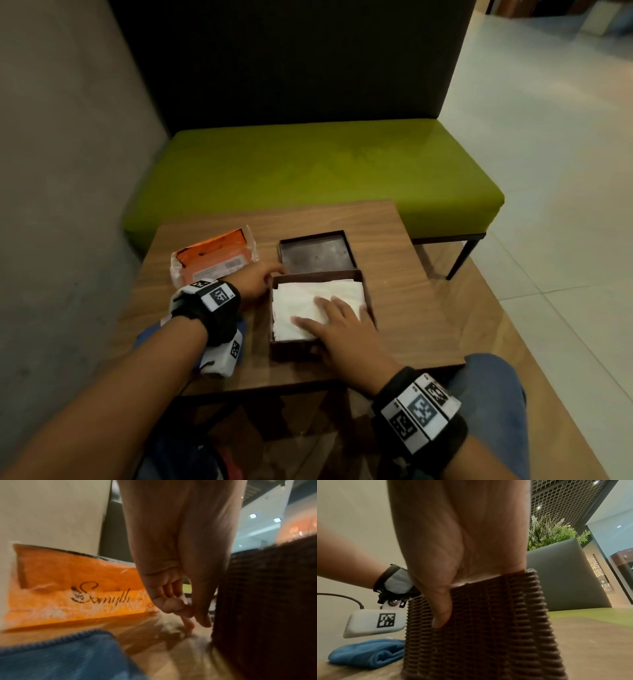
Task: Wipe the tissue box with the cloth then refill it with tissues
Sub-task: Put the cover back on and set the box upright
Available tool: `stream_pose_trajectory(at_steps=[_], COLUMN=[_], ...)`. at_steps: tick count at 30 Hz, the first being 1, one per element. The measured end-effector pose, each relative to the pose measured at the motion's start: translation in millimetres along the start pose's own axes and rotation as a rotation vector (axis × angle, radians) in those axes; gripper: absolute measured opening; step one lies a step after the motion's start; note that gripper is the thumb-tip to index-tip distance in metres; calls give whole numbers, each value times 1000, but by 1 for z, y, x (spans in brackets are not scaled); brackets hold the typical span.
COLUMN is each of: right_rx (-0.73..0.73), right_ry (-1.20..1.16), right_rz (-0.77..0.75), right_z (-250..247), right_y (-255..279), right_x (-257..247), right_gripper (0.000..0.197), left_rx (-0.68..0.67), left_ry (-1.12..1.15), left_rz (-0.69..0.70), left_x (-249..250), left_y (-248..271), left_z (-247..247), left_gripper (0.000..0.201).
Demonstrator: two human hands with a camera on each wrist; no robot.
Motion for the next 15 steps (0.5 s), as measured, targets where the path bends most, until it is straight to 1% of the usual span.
stream_pose_trajectory(at_steps=[2, 4, 8, 9, 12, 14, 15], right_rx=[-24, -55, -134, -145, -174, -180, -182], right_ry=[12, 35, 56, 54, 32, 22, 17], right_rz=[15, 15, 1, -1, -4, -11, -15], right_z=[2, 6, 10, 10, 10, 10, 9], right_y=[-2, -3, -4, -4, -3, -4, -4], right_x=[5, 7, 8, 8, 9, 8, 8], right_gripper=[57, 57, 57, 56, 56, 55, 55], left_rx=[69, 134, 221, 267, 435, 575, 652], left_ry=[-69, -38, -57, -59, 12, 109, 183], left_rz=[49, 107, 138, 140, 198, 263, 275], left_x=[3, 17, 26, 25, 33, 44, 47], left_y=[-7, -4, -3, -3, 4, 16, 25], left_z=[2, -1, -15, -25, -61, -91, -106], left_gripper=[38, 27, 21, 20, 27, 28, 25])
Point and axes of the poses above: each hand's wrist, its own y-axis away from the middle knuckle, its own z-axis out of the palm, x = y × z, the point moved 10 cm from there along -y, towards the middle knuckle, and after that the axes turned 3 degrees about x, right-handed, at the moved point
